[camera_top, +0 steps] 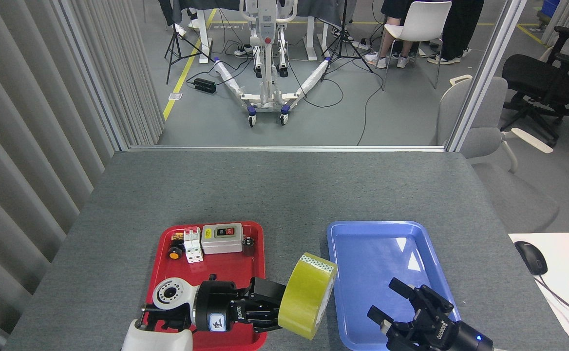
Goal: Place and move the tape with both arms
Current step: 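Bring the right gripper to the tape and grasp it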
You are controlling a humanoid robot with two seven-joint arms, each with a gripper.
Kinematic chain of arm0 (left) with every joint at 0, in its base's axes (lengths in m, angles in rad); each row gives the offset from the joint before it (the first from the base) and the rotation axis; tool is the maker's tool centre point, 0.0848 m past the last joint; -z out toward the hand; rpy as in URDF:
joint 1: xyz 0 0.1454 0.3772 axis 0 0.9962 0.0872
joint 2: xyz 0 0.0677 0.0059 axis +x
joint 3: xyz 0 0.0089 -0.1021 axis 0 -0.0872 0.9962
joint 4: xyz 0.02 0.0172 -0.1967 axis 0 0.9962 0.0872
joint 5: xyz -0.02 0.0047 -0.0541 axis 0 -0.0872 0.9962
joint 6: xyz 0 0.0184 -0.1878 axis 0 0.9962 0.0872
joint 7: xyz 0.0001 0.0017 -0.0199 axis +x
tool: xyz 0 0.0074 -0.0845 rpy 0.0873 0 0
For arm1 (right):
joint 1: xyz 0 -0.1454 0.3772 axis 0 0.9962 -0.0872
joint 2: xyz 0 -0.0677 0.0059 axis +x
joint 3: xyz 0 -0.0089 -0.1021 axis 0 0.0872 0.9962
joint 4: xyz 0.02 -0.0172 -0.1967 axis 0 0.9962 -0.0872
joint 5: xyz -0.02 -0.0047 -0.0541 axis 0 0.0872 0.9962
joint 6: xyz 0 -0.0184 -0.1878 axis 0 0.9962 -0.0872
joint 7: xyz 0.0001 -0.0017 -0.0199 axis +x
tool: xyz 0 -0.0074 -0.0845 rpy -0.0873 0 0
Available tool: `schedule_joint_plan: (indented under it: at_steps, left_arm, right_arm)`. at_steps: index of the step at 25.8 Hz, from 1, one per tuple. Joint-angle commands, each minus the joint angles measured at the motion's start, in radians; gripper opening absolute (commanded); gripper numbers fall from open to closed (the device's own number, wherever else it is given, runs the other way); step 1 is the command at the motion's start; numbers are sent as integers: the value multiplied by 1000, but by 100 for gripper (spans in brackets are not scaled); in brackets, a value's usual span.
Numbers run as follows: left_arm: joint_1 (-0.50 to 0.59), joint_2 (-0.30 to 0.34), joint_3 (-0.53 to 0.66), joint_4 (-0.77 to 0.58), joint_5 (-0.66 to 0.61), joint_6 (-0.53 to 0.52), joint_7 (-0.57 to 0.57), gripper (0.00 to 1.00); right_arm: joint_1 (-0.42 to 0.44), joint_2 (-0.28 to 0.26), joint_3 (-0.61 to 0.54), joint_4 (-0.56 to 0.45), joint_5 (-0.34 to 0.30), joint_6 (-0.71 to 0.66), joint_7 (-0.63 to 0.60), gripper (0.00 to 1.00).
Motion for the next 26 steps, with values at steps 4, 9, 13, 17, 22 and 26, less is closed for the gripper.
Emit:
schedule_joint_plan:
  at_steps: [4, 9, 13, 17, 22, 26]
  left_arm:
    - [12, 0, 0, 4, 32, -28, -7, 0]
    - [12, -1, 0, 11, 19, -30, -3, 0]
    - [12, -1, -1, 20, -57, -30, 14, 0]
    - [12, -3, -1, 11, -79, -31, 42, 0]
    - [12, -3, -1, 14, -87, -30, 51, 0]
    - [12, -1, -1, 14, -90, -30, 51, 0]
  right_arm:
    - [-37, -88, 76, -88, -3, 0, 1, 99]
    - [-39, -97, 76, -97, -11, 0, 2, 99]
    - [-57, -72, 97, -93, -9, 0, 12, 99]
    - [-120, -20, 151, -79, 8, 0, 13, 99]
    - [-191, 23, 221, -27, 58, 0, 15, 99]
    - [-214, 49, 224, 19, 94, 0, 13, 98]
